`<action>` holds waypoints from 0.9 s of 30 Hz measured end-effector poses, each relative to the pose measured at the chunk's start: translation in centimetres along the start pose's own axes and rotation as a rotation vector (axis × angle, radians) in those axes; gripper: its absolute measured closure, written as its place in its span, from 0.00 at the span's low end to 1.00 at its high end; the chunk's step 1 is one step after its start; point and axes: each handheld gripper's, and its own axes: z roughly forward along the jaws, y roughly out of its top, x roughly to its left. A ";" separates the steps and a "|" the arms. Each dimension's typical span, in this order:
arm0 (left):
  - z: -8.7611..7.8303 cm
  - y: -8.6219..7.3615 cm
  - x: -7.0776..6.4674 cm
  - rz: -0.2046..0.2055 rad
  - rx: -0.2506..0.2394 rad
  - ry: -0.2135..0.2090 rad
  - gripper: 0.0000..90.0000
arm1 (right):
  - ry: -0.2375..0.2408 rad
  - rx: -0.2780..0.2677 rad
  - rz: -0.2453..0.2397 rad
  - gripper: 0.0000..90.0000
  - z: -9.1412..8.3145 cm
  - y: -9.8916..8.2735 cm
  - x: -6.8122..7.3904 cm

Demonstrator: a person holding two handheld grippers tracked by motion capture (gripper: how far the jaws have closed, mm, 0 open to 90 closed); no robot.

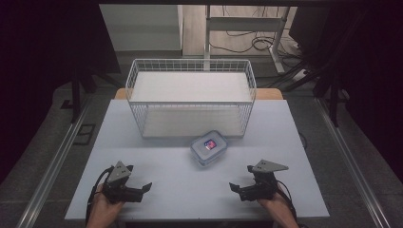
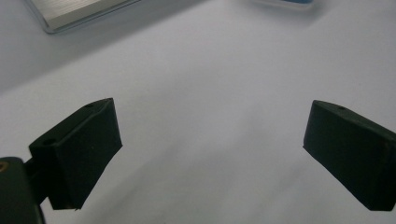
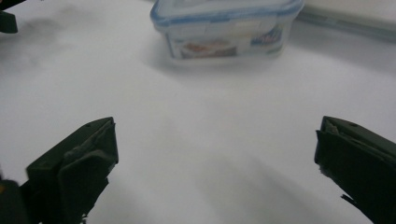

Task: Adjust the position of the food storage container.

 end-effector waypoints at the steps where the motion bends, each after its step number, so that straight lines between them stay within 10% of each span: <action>1: 0.2 0.0 -0.1 0.004 0.003 0.003 0.02 | -0.019 -0.008 -0.010 0.00 0.1 0.1 0.0; 6: 0.4 -0.2 -0.1 0.020 -0.013 0.009 0.03 | -0.091 0.023 -0.036 0.00 0.4 0.0 -0.4; 19: 0.7 -0.4 0.6 0.004 -0.039 -0.012 0.04 | -0.053 0.101 -0.020 0.00 0.7 0.4 -0.8; 27: 0.9 -0.3 0.3 0.001 -0.018 -0.032 0.04 | -0.070 0.087 0.023 0.17 0.1 1.5 -1.7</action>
